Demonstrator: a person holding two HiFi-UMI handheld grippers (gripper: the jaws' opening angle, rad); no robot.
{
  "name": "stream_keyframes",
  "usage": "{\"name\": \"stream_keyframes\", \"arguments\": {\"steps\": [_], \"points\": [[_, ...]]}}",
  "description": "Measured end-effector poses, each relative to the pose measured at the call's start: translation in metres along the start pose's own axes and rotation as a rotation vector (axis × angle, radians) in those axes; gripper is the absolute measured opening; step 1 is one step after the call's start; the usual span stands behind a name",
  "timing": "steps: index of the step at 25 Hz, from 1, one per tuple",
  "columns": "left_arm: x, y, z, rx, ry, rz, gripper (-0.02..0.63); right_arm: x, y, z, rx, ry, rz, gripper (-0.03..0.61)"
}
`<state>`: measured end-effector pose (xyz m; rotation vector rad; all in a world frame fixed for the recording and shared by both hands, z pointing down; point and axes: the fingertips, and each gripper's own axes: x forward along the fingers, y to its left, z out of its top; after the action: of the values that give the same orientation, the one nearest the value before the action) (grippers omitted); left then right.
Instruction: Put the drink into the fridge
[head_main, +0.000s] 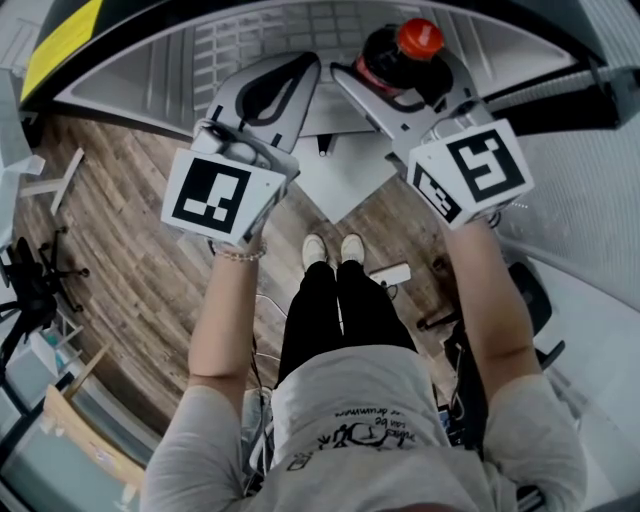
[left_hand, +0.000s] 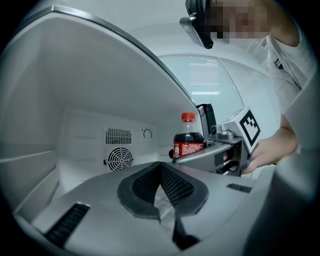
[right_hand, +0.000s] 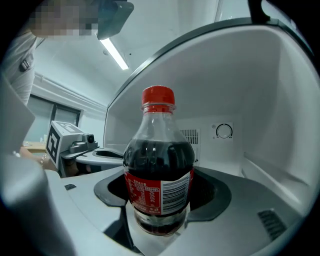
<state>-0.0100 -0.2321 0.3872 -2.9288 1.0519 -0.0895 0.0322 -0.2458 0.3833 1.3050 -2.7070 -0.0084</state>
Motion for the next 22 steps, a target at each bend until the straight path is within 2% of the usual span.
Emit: {"name": "stream_keyframes", "arguments": {"steps": [16, 22], "points": [[0.031, 0.031, 0.000, 0.035, -0.008, 0.029, 0.000, 0.036, -0.024, -0.021, 0.002, 0.058, 0.014, 0.325], [0.038, 0.036, -0.006, 0.027, 0.018, 0.031, 0.000, 0.045, -0.027, -0.025, 0.010, 0.080, 0.022, 0.325]]}}
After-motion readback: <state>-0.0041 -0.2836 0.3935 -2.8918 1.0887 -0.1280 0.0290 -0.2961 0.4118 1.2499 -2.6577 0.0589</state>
